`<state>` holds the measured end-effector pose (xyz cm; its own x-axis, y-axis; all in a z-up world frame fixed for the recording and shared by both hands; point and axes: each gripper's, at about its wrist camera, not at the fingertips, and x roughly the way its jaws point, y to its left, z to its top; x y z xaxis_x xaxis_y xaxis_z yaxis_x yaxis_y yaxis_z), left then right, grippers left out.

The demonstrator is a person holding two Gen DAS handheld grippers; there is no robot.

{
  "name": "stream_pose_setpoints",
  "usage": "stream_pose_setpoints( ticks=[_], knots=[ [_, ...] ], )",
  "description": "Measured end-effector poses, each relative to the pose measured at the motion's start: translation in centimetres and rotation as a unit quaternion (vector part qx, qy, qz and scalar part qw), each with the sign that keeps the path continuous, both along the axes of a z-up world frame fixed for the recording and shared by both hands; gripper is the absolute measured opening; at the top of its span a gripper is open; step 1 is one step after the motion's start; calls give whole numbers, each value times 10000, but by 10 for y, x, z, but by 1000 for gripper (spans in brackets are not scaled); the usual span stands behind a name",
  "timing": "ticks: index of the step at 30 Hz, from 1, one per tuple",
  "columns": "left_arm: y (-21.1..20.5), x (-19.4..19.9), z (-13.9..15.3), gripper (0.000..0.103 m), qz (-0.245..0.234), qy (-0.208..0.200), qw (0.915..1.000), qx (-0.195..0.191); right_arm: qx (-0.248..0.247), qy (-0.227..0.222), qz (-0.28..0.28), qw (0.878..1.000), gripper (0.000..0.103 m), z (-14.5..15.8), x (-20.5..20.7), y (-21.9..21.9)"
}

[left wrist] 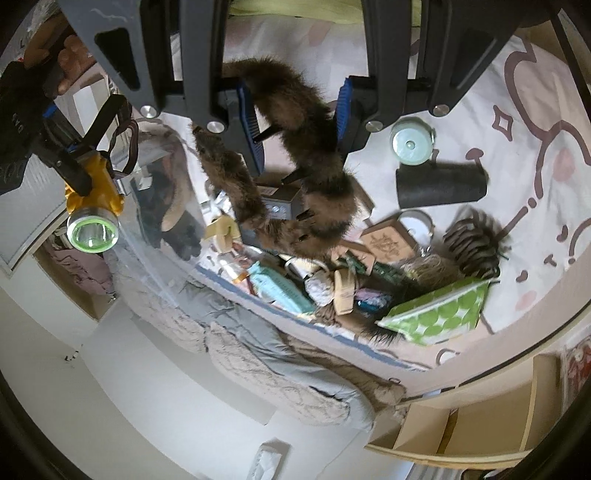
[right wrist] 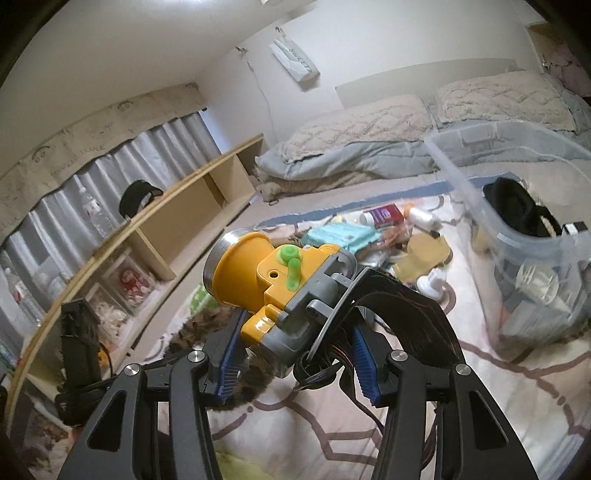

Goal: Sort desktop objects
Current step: 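Lift headlamp with right tool toward clear bin while left tool holds furry ring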

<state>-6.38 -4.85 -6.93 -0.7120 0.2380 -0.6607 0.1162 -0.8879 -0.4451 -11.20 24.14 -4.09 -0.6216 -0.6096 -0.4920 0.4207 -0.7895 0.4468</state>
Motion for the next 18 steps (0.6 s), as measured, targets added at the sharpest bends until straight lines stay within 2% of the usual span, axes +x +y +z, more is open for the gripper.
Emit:
stream_pose_setpoints(
  ticks=[10, 18],
  knots=[
    [12, 0, 37, 35, -164, 303, 9994, -56, 5, 310, 10, 9995, 54, 61, 9, 33],
    [26, -9, 55, 35, -360, 439, 9984, 15, 234, 729, -346, 9965, 54, 113, 0, 69]
  ],
)
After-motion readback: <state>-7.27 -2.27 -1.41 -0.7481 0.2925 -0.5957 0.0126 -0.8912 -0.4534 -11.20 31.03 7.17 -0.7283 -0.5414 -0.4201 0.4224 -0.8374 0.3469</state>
